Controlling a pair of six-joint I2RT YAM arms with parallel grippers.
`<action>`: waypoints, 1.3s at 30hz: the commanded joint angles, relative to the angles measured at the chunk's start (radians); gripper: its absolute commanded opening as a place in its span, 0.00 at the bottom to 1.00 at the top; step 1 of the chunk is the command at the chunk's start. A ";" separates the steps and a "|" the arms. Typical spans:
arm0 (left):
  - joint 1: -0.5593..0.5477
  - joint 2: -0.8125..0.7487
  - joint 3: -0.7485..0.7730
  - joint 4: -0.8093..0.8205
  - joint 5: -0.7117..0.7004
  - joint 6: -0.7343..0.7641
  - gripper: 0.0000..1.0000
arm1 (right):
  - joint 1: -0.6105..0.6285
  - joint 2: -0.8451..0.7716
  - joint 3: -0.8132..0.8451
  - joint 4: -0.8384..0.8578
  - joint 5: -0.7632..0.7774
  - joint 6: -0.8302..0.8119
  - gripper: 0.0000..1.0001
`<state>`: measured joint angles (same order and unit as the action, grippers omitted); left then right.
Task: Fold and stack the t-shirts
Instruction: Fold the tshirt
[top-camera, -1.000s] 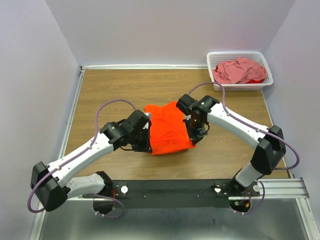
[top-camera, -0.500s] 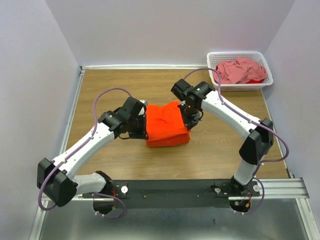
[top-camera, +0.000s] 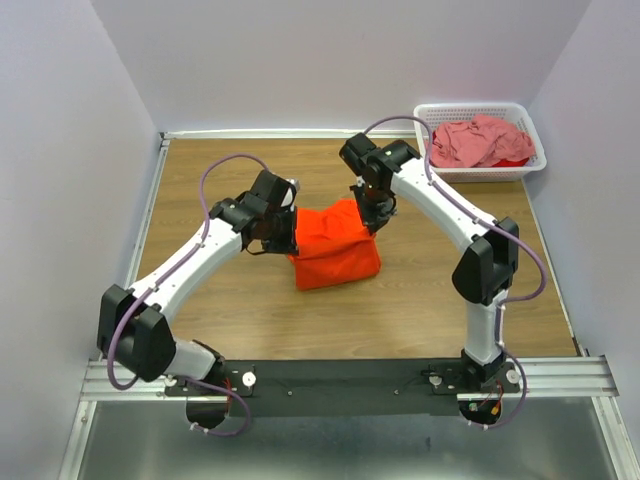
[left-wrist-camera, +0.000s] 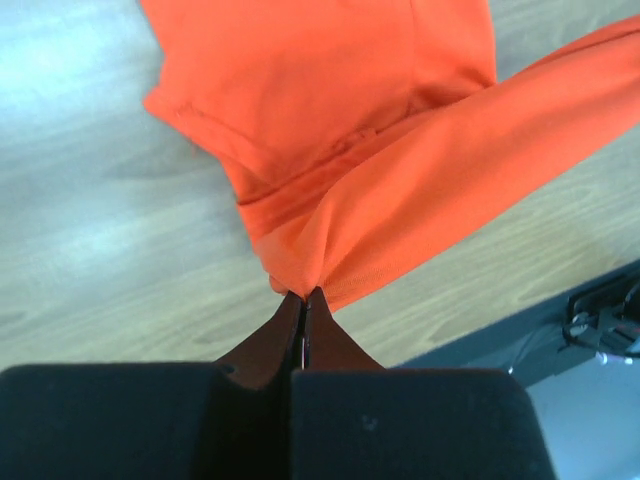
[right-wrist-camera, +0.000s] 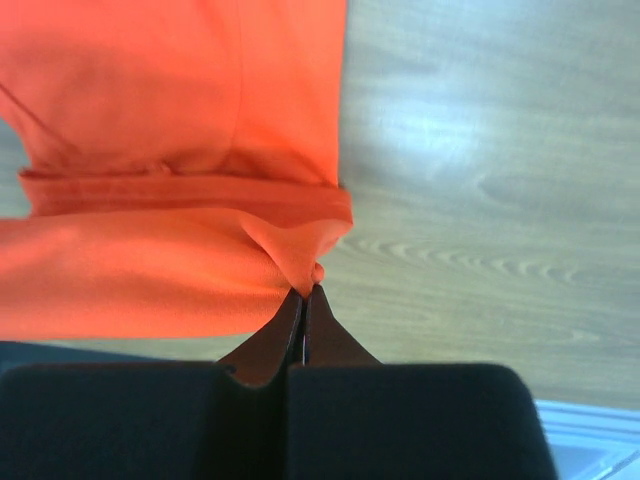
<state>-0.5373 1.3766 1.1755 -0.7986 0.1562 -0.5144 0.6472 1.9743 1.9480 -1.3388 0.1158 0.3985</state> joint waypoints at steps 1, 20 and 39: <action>0.029 0.047 0.062 0.047 0.026 0.051 0.00 | -0.035 0.060 0.110 -0.028 0.012 -0.044 0.01; 0.201 0.236 0.064 0.378 0.005 0.066 0.00 | -0.077 0.233 0.160 0.351 0.073 -0.073 0.01; 0.255 0.386 -0.072 0.739 -0.113 0.004 0.00 | -0.092 0.241 -0.152 0.819 0.139 -0.053 0.00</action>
<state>-0.2977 1.7657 1.1408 -0.1680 0.1097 -0.4889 0.5613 2.2349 1.8568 -0.6708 0.2031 0.3389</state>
